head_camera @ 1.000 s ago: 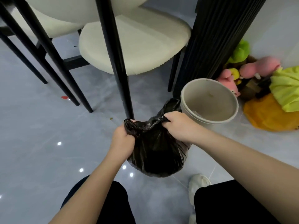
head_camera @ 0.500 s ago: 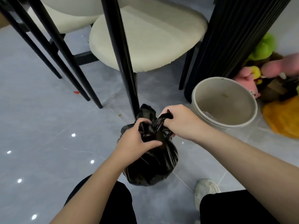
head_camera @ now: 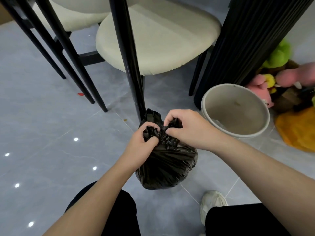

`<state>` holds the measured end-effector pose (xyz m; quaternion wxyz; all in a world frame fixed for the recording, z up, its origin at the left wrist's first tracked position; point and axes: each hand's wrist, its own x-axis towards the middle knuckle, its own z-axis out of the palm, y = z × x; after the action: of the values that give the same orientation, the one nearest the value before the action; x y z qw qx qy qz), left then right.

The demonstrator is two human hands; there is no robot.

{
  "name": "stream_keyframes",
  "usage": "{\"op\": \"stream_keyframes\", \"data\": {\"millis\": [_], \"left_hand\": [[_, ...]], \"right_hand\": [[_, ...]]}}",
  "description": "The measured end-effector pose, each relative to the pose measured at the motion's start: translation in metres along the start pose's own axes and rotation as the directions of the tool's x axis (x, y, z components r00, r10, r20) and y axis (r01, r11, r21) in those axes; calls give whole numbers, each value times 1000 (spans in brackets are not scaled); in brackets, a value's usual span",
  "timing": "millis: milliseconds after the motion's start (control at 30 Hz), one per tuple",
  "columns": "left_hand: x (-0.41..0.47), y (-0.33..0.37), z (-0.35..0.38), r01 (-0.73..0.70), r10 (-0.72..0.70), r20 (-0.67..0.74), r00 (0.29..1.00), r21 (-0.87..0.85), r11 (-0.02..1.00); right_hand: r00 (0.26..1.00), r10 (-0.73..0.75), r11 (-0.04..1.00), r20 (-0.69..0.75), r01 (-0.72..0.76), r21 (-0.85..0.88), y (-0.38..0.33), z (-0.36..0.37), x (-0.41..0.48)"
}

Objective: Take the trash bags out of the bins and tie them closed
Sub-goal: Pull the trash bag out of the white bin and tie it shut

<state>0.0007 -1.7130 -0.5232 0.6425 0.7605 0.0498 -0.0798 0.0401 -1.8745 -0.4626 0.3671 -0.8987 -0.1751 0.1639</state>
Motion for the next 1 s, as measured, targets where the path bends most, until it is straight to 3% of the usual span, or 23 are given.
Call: {"op": "stream_keyframes", "data": {"millis": [67, 200, 433, 533, 667, 767, 833, 900, 1000], "left_hand": [[-4, 0, -1, -39, 37, 55, 998, 24, 999], [-3, -9, 5, -93, 57, 222, 973, 154, 984], [1, -8, 5, -182, 152, 184, 971, 158, 971], [-4, -4, 3, -195, 171, 208, 963, 102, 975], [-13, 6, 1, -214, 193, 270, 943, 52, 975], [-18, 12, 2, -229, 201, 310, 929, 57, 972], [-21, 14, 2, -234, 207, 340, 917, 39, 971], [-23, 12, 0, -238, 213, 349, 912, 29, 971], [-21, 6, -3, -215, 194, 335, 922, 24, 976]], "right_hand": [[1000, 3, 999, -29, -2, 35, 1, -4, -1], [997, -4, 1000, 74, 4, 0, 4, -3, -3], [981, 18, 982, 194, -54, 181, 7, -16, -7], [963, 141, 917, 228, -214, 336, 25, -21, 3], [906, 416, 889, 82, -424, 176, 56, -8, 17], [840, 526, 785, 134, -540, 303, 60, 8, 26], [849, 503, 784, 165, -528, 326, 63, 16, 28], [891, 443, 836, 96, -449, 314, 60, 20, 29], [926, 377, 811, -26, -317, 492, 60, 21, 30]]}}
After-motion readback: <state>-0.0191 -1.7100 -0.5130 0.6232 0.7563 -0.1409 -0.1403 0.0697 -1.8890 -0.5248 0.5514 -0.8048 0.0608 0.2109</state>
